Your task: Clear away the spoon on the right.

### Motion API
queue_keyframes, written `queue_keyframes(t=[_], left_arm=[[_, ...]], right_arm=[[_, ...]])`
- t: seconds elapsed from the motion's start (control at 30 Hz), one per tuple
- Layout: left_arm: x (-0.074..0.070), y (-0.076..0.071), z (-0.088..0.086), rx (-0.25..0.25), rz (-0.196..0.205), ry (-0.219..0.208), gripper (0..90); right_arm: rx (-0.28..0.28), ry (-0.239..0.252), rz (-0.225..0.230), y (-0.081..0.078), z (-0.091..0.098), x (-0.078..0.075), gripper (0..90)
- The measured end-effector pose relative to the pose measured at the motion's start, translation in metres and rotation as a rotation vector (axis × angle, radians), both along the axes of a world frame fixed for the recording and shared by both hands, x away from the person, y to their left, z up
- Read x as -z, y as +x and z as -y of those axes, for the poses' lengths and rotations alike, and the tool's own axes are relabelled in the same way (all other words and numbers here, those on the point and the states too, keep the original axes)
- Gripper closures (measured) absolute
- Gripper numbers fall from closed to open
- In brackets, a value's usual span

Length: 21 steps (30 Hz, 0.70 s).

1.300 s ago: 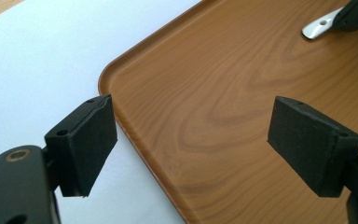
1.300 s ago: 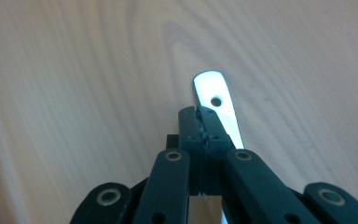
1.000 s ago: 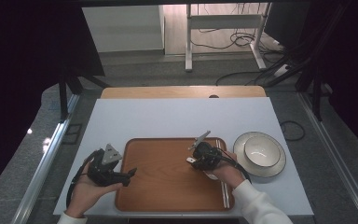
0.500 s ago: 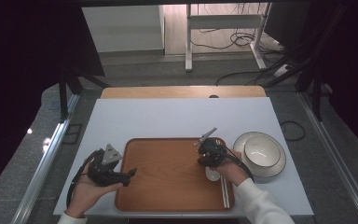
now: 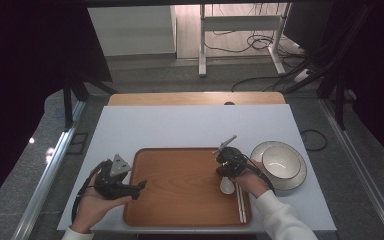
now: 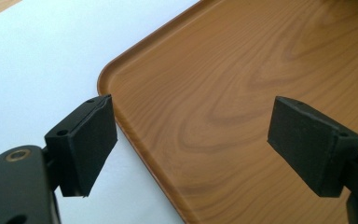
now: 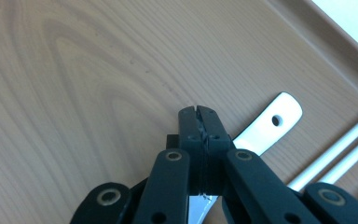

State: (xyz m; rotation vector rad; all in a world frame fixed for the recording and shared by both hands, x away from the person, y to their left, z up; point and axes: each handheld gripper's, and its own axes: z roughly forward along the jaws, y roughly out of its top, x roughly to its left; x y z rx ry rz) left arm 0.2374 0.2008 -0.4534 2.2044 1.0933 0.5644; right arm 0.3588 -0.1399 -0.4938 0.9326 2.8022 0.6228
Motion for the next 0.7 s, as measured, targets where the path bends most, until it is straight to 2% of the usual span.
queue_keyframes(t=[0.17,0.37,0.5,0.53,0.57,0.7], left_arm=[[0.000,0.000,0.000,0.003,0.001,0.001,15.5],[0.000,0.000,-0.001,0.001,0.004,0.000,15.5],[-0.001,0.001,-0.002,-0.006,0.005,-0.004,15.5],[-0.001,0.001,-0.002,-0.006,0.005,-0.004,15.5],[-0.001,0.002,-0.002,-0.006,0.006,-0.004,15.5],[-0.001,0.003,-0.002,-0.002,0.006,-0.001,15.5]], right_arm=[[-0.001,0.021,0.022,-0.001,0.002,-0.004,89.5],[-0.015,0.096,0.058,-0.005,0.008,-0.024,89.5],[-0.015,0.157,0.071,-0.008,0.019,-0.040,89.5],[-0.015,0.157,0.071,-0.008,0.019,-0.040,89.5],[-0.017,0.183,0.080,-0.011,0.027,-0.047,89.3],[-0.028,0.237,0.088,-0.016,0.044,-0.060,81.7]])
